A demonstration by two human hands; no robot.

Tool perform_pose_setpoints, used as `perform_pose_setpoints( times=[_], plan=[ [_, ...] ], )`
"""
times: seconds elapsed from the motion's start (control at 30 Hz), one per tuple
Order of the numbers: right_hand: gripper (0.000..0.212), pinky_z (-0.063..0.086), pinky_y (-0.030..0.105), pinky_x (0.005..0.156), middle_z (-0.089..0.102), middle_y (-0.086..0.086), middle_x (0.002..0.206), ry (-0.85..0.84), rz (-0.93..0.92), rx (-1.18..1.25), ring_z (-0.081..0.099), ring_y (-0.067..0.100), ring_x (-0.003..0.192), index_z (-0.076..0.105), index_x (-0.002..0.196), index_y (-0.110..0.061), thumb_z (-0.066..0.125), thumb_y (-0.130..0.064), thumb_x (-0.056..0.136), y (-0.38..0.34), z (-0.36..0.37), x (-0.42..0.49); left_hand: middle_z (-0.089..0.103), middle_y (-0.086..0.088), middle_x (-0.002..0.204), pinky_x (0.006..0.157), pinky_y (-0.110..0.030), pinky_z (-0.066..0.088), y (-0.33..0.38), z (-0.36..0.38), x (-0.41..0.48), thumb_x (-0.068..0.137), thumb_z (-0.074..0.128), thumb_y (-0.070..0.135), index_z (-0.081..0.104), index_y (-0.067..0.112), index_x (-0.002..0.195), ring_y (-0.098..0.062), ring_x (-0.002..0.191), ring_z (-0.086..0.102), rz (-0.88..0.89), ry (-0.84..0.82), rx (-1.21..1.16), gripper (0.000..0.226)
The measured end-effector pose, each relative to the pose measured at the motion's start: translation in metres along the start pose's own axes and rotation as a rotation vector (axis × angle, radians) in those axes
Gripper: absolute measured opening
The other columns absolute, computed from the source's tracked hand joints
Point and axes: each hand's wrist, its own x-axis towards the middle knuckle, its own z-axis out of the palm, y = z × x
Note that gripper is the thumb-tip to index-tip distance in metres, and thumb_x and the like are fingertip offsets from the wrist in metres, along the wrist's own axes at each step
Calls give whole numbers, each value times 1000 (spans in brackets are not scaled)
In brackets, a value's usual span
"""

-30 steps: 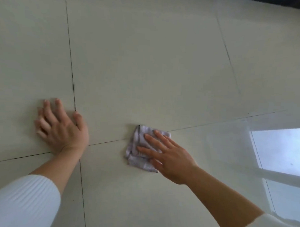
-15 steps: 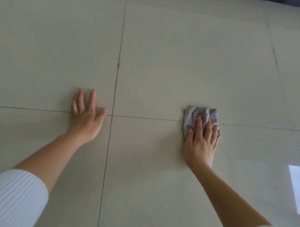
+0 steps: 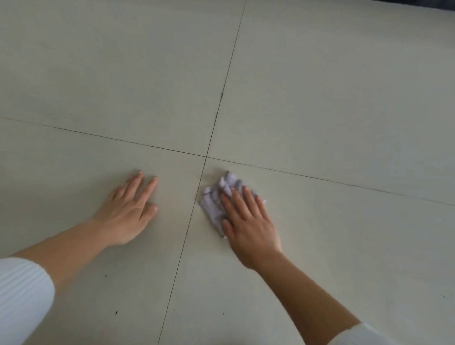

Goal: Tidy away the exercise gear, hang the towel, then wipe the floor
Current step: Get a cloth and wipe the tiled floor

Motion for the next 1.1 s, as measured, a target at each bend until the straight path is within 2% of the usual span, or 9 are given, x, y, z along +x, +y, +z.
perform_pose_setpoints(
  times=[0.1,0.2,0.37,0.53,0.7,0.8,0.87,1.0,1.1],
  plan=[
    [58,-4,36,118,1,-3,161,29,340,64,-1,22,148,4,153,-28,16,-46,100,72,-21,-8,-18,-5,158,119,-37,4,4,-12,-12,99,17,48,-16,24,148,-19,147,-7,-14,-123,53,64],
    [60,1,42,120,-2,2,162,14,646,103,-2,27,148,3,153,-25,21,-45,100,124,-46,-15,-14,-6,158,119,-38,4,11,-21,-16,99,18,48,-12,24,150,-19,147,-7,-15,-153,51,63],
    [57,-3,47,117,-2,3,161,71,918,255,-4,37,145,8,154,-22,24,-35,100,106,-51,21,-12,-4,159,119,-36,3,0,-22,-16,100,19,46,-9,23,150,-19,147,-7,12,-143,77,62],
    [66,-3,60,113,-8,4,161,4,378,41,-7,48,141,0,153,-28,9,-25,88,-18,-12,61,-12,-7,159,119,-35,4,-18,-17,-21,100,20,45,-9,22,150,-20,147,-7,-1,-129,88,63],
    [62,-12,50,117,-13,-4,160,-186,-212,23,-28,35,140,-4,152,-29,29,-33,100,-119,-6,42,-13,-18,157,119,-39,4,-43,-2,-20,97,13,50,-11,20,150,-32,146,-7,-86,-70,82,66],
    [53,8,47,120,15,-3,159,-125,-382,-72,0,30,147,21,151,-26,28,-37,99,-86,-4,55,-15,-23,155,118,-43,5,-58,-5,-12,98,21,49,-13,20,150,-37,144,-8,-166,-21,-10,68],
    [52,29,45,114,38,1,151,5,-192,-97,26,29,143,41,144,-21,32,-37,95,-52,-14,69,-16,-24,154,119,-42,4,-67,-5,-7,97,22,52,-14,20,149,-35,145,-10,-173,4,-64,71],
    [59,1,38,118,-9,-3,161,-70,354,32,-7,22,148,-5,152,-30,19,-47,101,26,-42,88,-17,-25,154,119,-41,3,-96,-2,1,96,24,53,-12,13,149,-34,145,-12,-181,7,-63,75],
    [61,-3,43,119,-14,0,160,-94,650,133,-13,26,147,-9,152,-28,16,-47,100,32,-48,99,-16,-25,154,118,-42,4,-116,-3,9,95,25,54,-11,11,150,-35,145,-11,-207,38,-87,78]
  ],
)
